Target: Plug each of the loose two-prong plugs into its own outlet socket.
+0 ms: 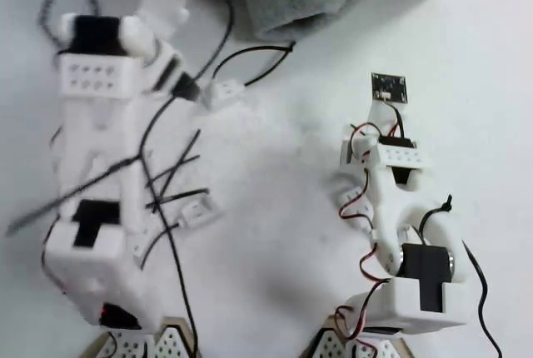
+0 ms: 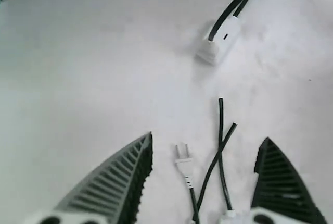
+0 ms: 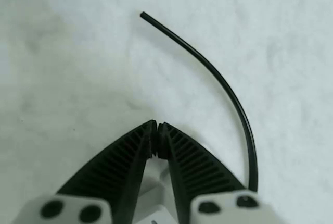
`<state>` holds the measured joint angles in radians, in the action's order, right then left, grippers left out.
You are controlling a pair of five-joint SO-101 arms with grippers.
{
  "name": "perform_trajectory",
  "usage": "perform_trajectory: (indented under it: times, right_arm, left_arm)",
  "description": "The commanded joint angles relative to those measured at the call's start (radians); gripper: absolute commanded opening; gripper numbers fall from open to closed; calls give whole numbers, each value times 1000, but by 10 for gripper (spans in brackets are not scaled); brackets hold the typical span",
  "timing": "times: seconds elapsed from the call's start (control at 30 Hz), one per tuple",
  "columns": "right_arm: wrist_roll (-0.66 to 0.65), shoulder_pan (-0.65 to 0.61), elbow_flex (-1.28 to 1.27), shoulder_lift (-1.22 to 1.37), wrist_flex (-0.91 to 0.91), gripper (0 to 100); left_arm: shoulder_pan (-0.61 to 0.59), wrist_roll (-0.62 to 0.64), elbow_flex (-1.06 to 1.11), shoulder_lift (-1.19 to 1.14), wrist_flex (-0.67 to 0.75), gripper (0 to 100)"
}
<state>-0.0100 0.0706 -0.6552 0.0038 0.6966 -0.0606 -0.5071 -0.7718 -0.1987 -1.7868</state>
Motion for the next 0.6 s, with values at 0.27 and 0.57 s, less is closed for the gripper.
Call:
perform_trajectory:
  times: [0.27, 0.57]
  right_arm:
    - [-2, 12, 5, 2, -8, 21]
    - [-2, 13, 3, 2, -1, 21]
  left_arm:
    - [-24, -384, 844, 753, 112, 315]
    - [33, -529, 1419, 1007, 354, 317]
